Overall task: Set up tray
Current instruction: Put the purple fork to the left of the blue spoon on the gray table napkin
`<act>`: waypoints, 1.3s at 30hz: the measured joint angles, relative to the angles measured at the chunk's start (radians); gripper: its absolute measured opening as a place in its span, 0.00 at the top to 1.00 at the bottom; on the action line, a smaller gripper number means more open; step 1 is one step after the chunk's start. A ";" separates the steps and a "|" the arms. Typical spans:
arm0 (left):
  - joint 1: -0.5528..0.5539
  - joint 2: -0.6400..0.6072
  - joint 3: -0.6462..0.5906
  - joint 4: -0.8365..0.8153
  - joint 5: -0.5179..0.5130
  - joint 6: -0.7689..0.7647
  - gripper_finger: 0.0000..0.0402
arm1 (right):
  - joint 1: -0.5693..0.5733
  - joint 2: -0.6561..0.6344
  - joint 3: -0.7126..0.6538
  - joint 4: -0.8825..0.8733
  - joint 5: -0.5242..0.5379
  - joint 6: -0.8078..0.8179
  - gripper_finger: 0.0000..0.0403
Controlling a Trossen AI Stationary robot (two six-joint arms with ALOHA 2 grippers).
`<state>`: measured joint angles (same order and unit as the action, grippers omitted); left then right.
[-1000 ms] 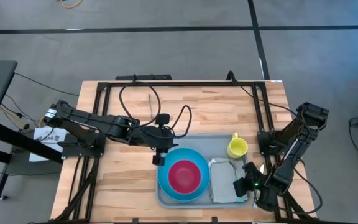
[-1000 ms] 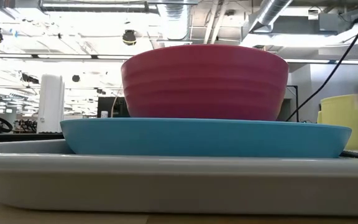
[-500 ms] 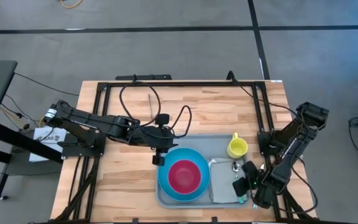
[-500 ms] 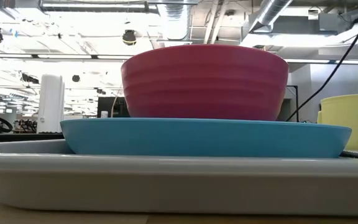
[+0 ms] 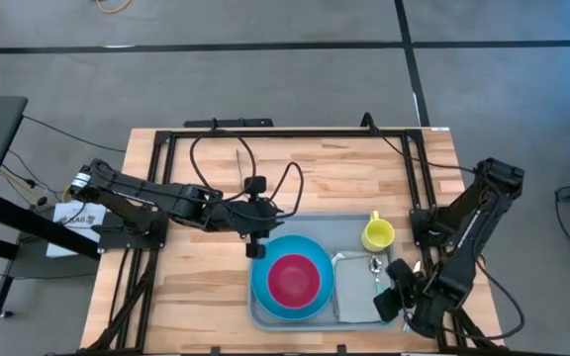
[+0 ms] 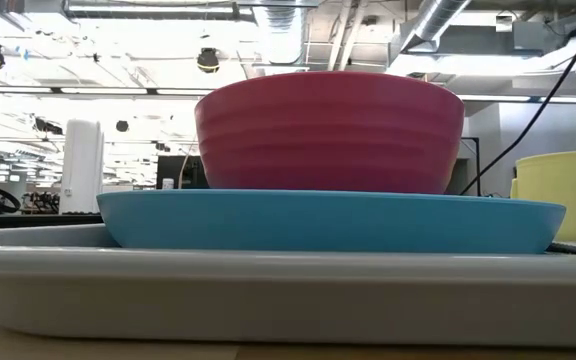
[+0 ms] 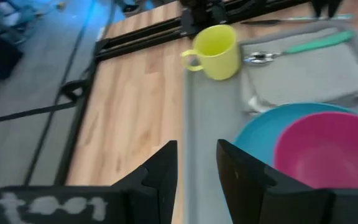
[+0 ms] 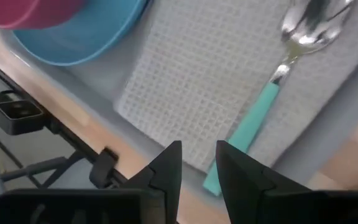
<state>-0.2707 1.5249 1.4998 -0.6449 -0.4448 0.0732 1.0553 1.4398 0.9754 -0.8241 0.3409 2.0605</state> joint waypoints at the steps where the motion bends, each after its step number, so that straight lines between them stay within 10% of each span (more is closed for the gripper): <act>1: 0.000 0.000 0.000 -0.010 -0.020 -0.005 0.74 | 0.003 -0.002 0.016 -0.036 -0.003 0.000 0.77; 22: 0.028 -0.007 0.000 -0.367 -0.270 -0.171 0.74 | 0.065 0.246 0.041 -0.245 -0.522 0.159 0.77; 33: 0.032 -0.007 0.000 -0.353 -0.268 -0.233 0.74 | 0.040 0.330 0.040 -0.295 -0.599 0.121 0.77; 39: 0.032 -0.007 0.000 -0.323 -0.227 -0.233 0.74 | 0.037 0.242 0.043 -0.235 -0.437 0.191 0.77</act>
<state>-0.2382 1.5181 1.4998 -0.9683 -0.6717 -0.1599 1.0920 1.6819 1.0183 -1.0587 -0.0963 2.2516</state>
